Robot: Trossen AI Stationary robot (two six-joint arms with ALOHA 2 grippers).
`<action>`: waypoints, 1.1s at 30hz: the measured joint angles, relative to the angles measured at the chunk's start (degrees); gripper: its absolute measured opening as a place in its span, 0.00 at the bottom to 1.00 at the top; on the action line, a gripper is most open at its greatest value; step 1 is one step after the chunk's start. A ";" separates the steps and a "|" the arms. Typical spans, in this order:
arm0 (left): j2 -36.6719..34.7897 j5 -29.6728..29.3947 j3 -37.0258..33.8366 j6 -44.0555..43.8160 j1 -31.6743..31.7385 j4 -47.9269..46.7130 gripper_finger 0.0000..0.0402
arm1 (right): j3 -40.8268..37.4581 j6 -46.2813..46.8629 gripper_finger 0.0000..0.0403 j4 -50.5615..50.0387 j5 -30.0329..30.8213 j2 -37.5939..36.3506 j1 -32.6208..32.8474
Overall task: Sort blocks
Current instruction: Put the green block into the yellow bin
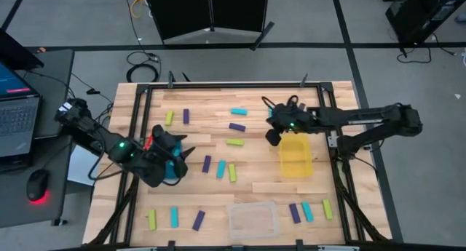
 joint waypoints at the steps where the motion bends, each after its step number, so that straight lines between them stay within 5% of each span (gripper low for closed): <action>1: 0.09 -0.76 0.00 -0.08 -0.45 0.01 0.64 | 0.00 -0.94 0.09 1.13 -3.08 1.21 -0.50; 9: 1.02 -3.25 0.00 -0.35 -1.93 -0.04 0.64 | 1.61 -7.35 0.24 12.06 -15.02 14.95 1.77; 21: 1.67 -4.38 0.00 -0.39 -2.34 0.06 0.64 | 12.76 -16.79 0.58 12.78 -12.15 32.65 4.86; 33: 1.67 -6.68 -0.02 -0.43 -4.23 -0.08 0.64 | 12.72 -16.83 0.64 13.54 -10.32 40.33 1.49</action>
